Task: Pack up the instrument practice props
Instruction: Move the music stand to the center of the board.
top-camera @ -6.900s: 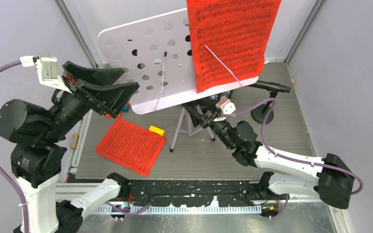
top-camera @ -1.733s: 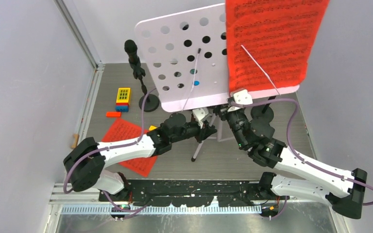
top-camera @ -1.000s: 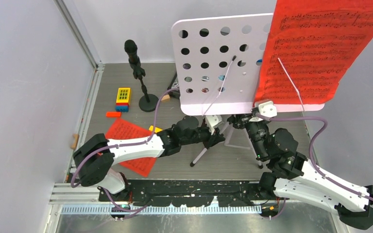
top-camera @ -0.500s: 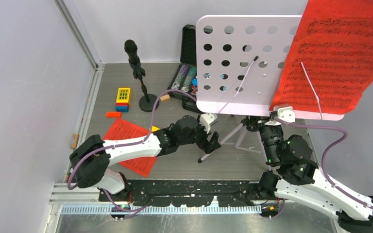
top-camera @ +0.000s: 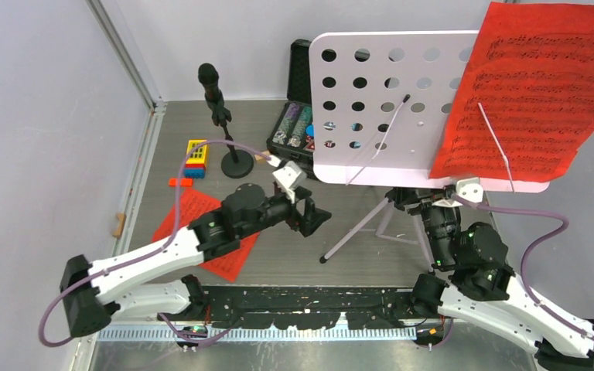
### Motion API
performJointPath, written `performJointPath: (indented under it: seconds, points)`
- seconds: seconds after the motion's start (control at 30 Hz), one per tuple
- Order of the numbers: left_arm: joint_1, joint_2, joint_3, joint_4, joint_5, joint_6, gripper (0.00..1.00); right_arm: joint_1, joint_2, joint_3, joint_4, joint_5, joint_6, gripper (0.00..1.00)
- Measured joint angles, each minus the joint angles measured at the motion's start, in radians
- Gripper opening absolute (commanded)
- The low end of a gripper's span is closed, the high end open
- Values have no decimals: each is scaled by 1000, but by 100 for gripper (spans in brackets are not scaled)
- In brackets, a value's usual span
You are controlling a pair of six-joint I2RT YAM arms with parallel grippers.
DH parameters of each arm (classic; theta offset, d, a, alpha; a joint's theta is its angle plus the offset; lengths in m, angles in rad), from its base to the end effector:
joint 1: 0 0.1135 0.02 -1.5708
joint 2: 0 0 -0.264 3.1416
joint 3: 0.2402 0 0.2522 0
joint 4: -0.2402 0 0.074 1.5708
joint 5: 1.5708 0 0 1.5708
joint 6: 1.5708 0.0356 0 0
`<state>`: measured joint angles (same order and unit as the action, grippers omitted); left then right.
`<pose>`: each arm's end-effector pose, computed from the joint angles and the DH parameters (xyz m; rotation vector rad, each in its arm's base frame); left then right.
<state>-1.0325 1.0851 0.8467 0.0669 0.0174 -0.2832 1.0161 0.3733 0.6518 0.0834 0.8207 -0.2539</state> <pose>0.1312 -0.2209 0.3287 0.6880 1.7128 -0.9626 0.0670 0.0586 0.3696 -0.0968 1.3250 0.1514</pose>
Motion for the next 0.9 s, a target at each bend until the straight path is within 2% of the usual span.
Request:
performJointPath:
  seconds: [0.23,0.47,0.67,0.9]
  points:
    - [0,-213,-49,-87,-78,-9,82,0,-84,-13,-9,-52,43,76]
    - [0,-322,-34,-176,-84,-5,81,0,-225,-43,-126,-115,92,77]
    - [0,-344,91,-218,-19,11,81,0,-330,-14,-301,-158,158,78]
    - [0,-328,275,-219,134,31,78,0,-357,137,-568,-235,285,77]
